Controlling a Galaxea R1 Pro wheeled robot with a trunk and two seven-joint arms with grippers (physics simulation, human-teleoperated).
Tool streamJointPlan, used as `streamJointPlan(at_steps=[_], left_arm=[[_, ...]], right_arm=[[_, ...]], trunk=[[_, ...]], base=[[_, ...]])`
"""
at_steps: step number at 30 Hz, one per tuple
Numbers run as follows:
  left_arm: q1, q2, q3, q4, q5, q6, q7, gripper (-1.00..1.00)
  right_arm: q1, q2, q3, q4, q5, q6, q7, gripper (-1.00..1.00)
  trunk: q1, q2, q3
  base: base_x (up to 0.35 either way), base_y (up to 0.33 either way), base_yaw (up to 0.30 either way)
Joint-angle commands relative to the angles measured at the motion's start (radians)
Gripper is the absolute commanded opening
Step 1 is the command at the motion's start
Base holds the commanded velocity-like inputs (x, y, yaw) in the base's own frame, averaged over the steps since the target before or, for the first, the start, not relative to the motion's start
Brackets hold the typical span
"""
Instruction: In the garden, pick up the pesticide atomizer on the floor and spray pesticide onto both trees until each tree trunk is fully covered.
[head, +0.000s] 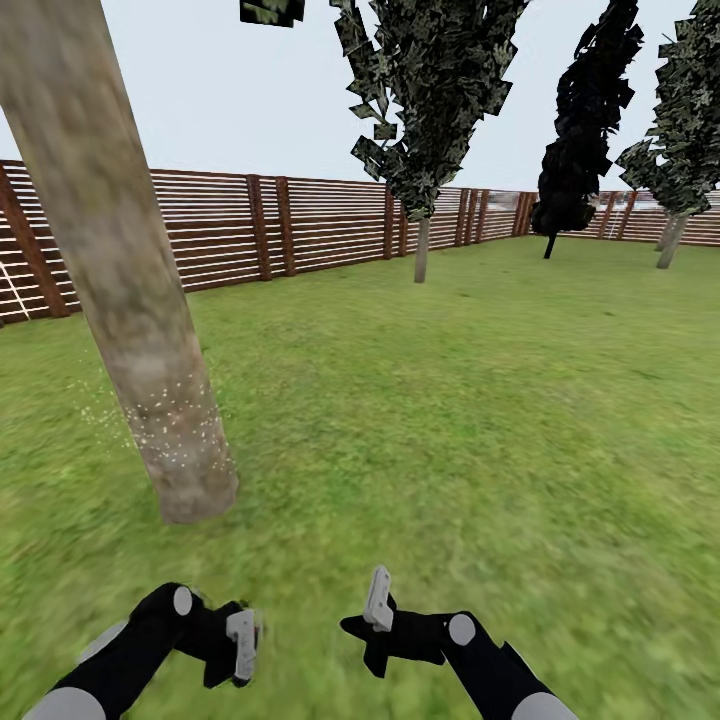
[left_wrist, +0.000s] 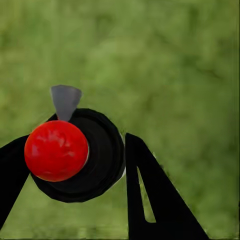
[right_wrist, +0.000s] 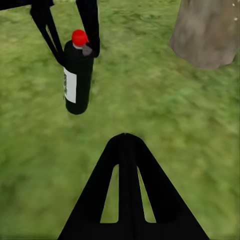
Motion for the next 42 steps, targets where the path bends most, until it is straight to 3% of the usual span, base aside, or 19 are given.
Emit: streamJointPlan(at_steps=[1, 4, 7, 8, 10, 11, 14, 15, 16, 17, 18, 19, 21, 24, 26, 28, 30, 36, 42], left_arm=[[0.002, 0.030, -0.003, -0.002, 0.004, 0.006, -0.003, -1.00], [0.006, 0.129, -0.001, -0.001, 0.007, 0.001, -0.003, -1.00], [0.008, 0.182, 0.001, 0.037, 0.009, -0.009, -0.003, -1.00], [0.008, 0.206, 0.005, 0.063, 0.010, -0.011, -0.002, -1.00], [0.008, 0.231, 0.039, 0.077, 0.010, -0.012, -0.002, -1.00], [0.008, 0.236, 0.080, 0.086, 0.011, -0.012, -0.002, -1.00], [0.007, 0.231, 0.253, 0.095, 0.019, -0.012, 0.054, -1.00], [0.007, 0.218, 0.324, 0.103, 0.030, -0.015, 0.107, -1.00], [0.007, 0.204, 0.355, 0.113, 0.044, -0.017, 0.133, -1.00], [0.007, 0.164, 0.415, 0.143, 0.092, -0.022, 0.206, -1.00], [0.007, 0.147, 0.440, 0.159, 0.117, -0.026, 0.244, -1.00], [0.007, 0.123, 0.482, 0.203, 0.163, -0.036, 0.337, -1.00], [0.007, 0.069, 0.548, 0.311, 0.269, -0.107, 0.556, -1.00], [0.009, 0.035, 0.579, 0.464, 0.384, -0.304, 0.841, -1.00], [0.018, 0.031, 0.585, 0.556, 0.452, -0.417, 0.959, -1.00], [0.067, 0.034, 0.587, 0.587, 0.554, -0.482, 0.999, -1.00], [0.097, 0.037, 0.587, 0.594, 0.619, -0.500, 1.007, -1.00], [0.121, 0.039, 0.587, 0.598, 0.674, -0.503, 1.033, -1.00], [0.122, 0.039, 0.587, 0.604, 0.684, -0.506, 1.041, -1.00]], right_arm=[[0.000, 0.000, -0.001, -0.001, 0.009, -0.005, 0.000, -1.00], [0.000, -0.001, -0.003, 0.001, 0.011, -0.005, 0.000, -1.00], [0.000, -0.006, -0.004, 0.002, 0.011, -0.005, 0.000, -1.00], [0.000, -0.009, -0.005, 0.002, 0.011, -0.005, 0.000, 1.00], [0.000, -0.017, -0.008, 0.003, 0.010, -0.005, 0.000, 1.00], [0.000, -0.021, -0.010, 0.003, 0.010, -0.005, -0.002, 1.00], [0.000, -0.057, -0.052, 0.007, 0.004, -0.005, -0.031, 1.00], [0.000, -0.070, -0.128, 0.011, 0.003, -0.005, -0.095, 1.00], [0.000, -0.073, -0.177, 0.018, 0.003, -0.005, -0.139, 1.00], [0.000, -0.077, -0.296, 0.082, 0.003, -0.005, -0.244, 1.00], [0.000, -0.079, -0.344, 0.118, 0.003, -0.005, -0.290, 1.00], [0.000, -0.087, -0.410, 0.170, 0.003, -0.007, -0.376, 1.00], [0.004, -0.115, -0.473, 0.218, 0.002, -0.022, -0.559, 1.00], [0.021, -0.126, -0.493, 0.237, 0.000, -0.117, -0.797, 1.00], [0.060, -0.127, -0.496, 0.275, -0.001, -0.225, -0.939, 1.00], [0.082, -0.127, -0.497, 0.331, -0.001, -0.313, -0.990, 1.00], [0.088, -0.126, -0.497, 0.376, -0.002, -0.346, -1.000, 1.00], [0.091, -0.125, -0.495, 0.437, 0.003, -0.356, -1.001, 1.00], [0.099, -0.120, -0.494, 0.483, 0.005, -0.354, -0.997, 1.00]], trunk=[[0.000, 0.000, -0.001], [0.000, 0.000, -0.001], [0.000, 0.000, -0.001], [0.000, 0.000, -0.001], [0.000, 0.000, -0.001], [0.000, 0.000, -0.001], [0.000, 0.000, -0.001], [0.000, 0.000, -0.001], [0.000, 0.000, -0.001], [0.000, 0.000, -0.001], [0.000, 0.000, -0.001], [0.000, 0.000, -0.001], [0.000, 0.000, -0.001], [0.000, 0.000, -0.001], [0.000, 0.000, -0.001], [0.000, 0.000, -0.001], [0.000, 0.000, -0.001], [0.000, 0.000, -0.001], [0.000, 0.000, -0.001]], base=[[0.000, 0.000, 0.000], [0.000, 0.000, 0.000], [0.000, 0.000, 0.000], [0.000, 0.000, 0.000], [0.000, 0.000, 0.000], [0.000, 0.000, 0.000], [0.000, 0.000, 0.000], [0.000, 0.000, 0.000], [0.000, 0.000, 0.000], [0.000, 0.000, 0.000], [0.000, 0.000, 0.000], [0.000, 0.000, 0.000], [0.000, 0.000, 0.000], [0.000, 0.000, 0.000], [0.000, 0.000, 0.000], [0.000, 0.000, 0.000], [0.000, 0.000, 0.000], [0.000, 0.000, 0.000], [0.000, 0.000, 0.000]])
